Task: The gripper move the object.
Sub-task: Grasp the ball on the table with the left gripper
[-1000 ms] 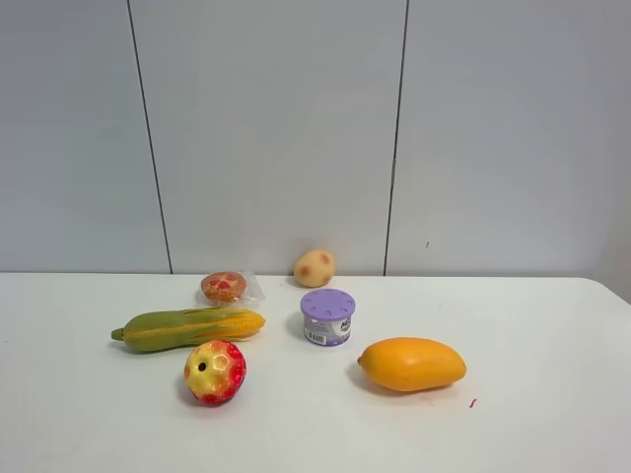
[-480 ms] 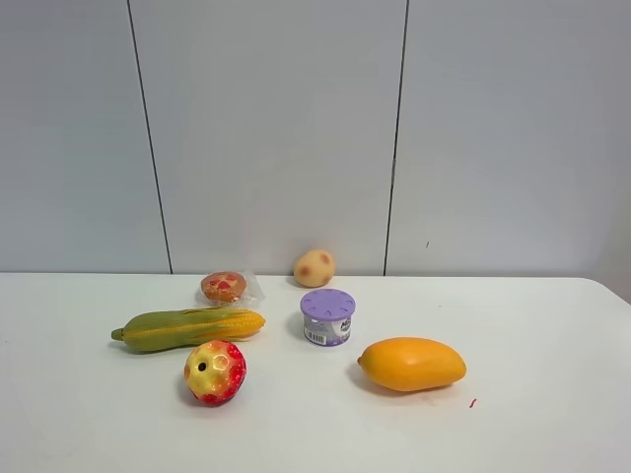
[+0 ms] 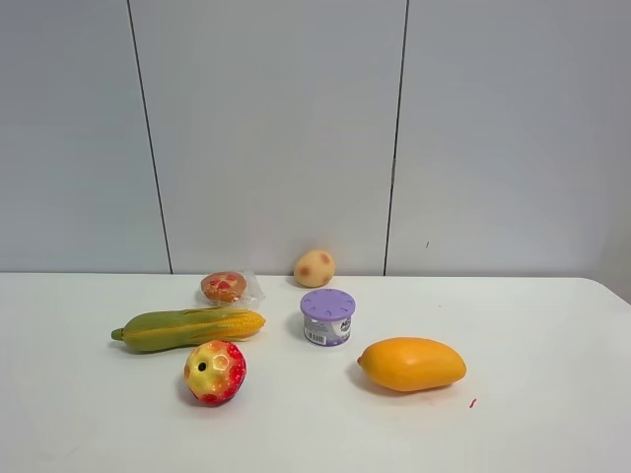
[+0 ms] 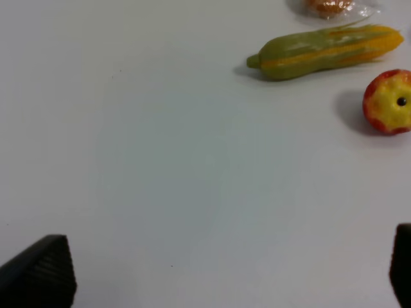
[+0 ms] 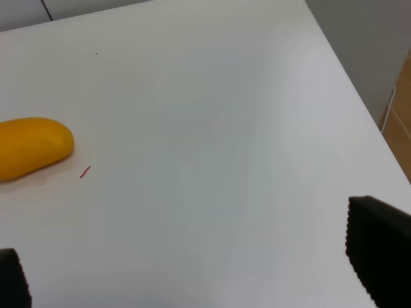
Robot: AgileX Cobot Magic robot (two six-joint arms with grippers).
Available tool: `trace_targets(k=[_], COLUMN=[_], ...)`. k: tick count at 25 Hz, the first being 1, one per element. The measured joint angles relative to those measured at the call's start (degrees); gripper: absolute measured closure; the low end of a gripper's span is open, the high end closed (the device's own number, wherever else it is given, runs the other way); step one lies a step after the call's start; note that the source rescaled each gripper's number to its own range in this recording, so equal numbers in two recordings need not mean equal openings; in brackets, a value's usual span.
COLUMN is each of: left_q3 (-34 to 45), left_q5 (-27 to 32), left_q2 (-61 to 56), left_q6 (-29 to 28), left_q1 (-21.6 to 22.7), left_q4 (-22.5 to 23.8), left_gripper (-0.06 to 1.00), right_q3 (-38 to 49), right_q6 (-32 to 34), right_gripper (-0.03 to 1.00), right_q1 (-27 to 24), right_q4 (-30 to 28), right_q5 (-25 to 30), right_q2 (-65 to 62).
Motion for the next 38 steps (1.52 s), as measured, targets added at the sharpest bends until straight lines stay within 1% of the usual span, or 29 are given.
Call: trace_targets(k=[16,21,27,32,38], left_q3=[0.00,0.00,-0.92,-5.07,-9.64], left_q5=[0.00,0.00,-0.37,-3.36,-5.48], left_q2=[0.00,1.88,8.31,15.45,23.38], left_q6=[0.00,-0.51,-0.82,-0.82,-0.82], left_q1=[0.00,0.00,0.00,0.00,0.00], left_q4=[-0.01,-0.29,-0.49,-0.58,-0.58], left_gripper=[-0.06,-0.06,-0.06,-0.06,-0.06], right_q3=[0.00,0.00,0.00,0.00,0.00], right_q6=[0.00,0.00,0.00,0.00,0.00], right_gripper=[-0.03,-0.03,-0.03,-0.03,-0.03], right_q1=[0.00,0.00,0.00,0.00,0.00], right_q4=[0.00,0.00,0.00,0.00,0.00], right_q5=[0.00,0.00,0.00,0.00,0.00], right_q2=[0.00,0.00,0.00,0.00,0.00])
